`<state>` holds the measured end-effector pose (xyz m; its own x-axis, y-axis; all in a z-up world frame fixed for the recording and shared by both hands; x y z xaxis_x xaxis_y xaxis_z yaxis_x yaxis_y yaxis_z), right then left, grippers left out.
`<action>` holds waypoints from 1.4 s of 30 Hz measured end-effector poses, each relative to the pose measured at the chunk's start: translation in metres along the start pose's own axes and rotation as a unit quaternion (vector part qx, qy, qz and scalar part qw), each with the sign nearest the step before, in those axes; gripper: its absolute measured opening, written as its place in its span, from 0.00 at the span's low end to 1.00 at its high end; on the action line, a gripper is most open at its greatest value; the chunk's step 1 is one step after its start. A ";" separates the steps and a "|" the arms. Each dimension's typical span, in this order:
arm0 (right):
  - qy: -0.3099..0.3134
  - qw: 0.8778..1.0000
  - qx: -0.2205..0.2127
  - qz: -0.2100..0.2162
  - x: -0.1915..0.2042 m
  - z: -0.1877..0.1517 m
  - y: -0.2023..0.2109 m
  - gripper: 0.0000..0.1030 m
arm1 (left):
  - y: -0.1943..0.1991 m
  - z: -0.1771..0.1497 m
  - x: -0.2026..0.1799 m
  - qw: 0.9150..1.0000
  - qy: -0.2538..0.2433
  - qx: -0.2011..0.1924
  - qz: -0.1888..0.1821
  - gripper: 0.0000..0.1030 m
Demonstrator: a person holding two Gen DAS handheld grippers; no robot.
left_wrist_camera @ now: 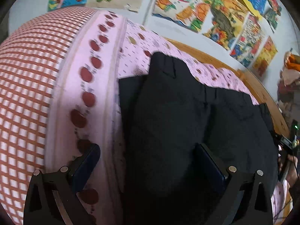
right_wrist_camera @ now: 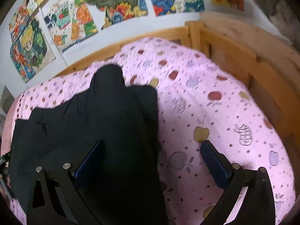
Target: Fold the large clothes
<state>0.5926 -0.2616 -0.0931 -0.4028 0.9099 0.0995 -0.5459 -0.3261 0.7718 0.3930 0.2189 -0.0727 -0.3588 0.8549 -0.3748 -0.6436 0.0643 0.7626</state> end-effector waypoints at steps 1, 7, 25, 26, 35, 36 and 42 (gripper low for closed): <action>0.005 1.000 0.004 0.005 0.002 -0.001 -0.001 0.99 | -0.002 -0.002 -0.001 1.000 0.000 0.007 -0.006 1.00; 0.020 0.998 0.035 0.051 0.016 -0.009 -0.020 0.99 | -0.012 -0.005 0.002 0.998 0.022 0.037 -0.038 1.00; 0.005 0.989 0.044 0.141 0.023 -0.016 -0.039 0.99 | -0.033 -0.017 0.003 0.994 0.020 0.065 -0.088 1.00; 0.011 0.987 0.047 0.153 0.027 -0.017 -0.039 0.99 | -0.033 -0.017 0.004 0.994 0.019 0.065 -0.090 1.00; 0.033 0.977 0.078 0.196 0.047 -0.022 -0.047 0.99 | -0.038 -0.017 -0.002 0.990 0.014 0.087 -0.109 1.00; 0.032 0.977 0.078 0.196 0.048 -0.022 -0.047 0.99 | -0.039 -0.018 -0.004 0.988 0.013 0.095 -0.118 1.00; 0.029 0.976 0.083 0.200 0.049 -0.025 -0.049 0.99 | -0.047 -0.021 -0.014 0.978 0.017 0.138 -0.158 1.00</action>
<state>0.5812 -0.2077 -0.1423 -0.6028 0.7004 0.3820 -0.2124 -0.6024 0.7694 0.4140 0.1937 -0.1143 -0.1966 0.7530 -0.6279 -0.5204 0.4626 0.7177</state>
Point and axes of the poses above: each gripper's, at about its wrist camera, not at the fingertips, and y roughly against the way its jaws point, x to its left, z to its top, the point moved 7 cm from there along -y, roughly the way its jaws point, and after that the axes turned 10 degrees about y, right-handed, at the moved point
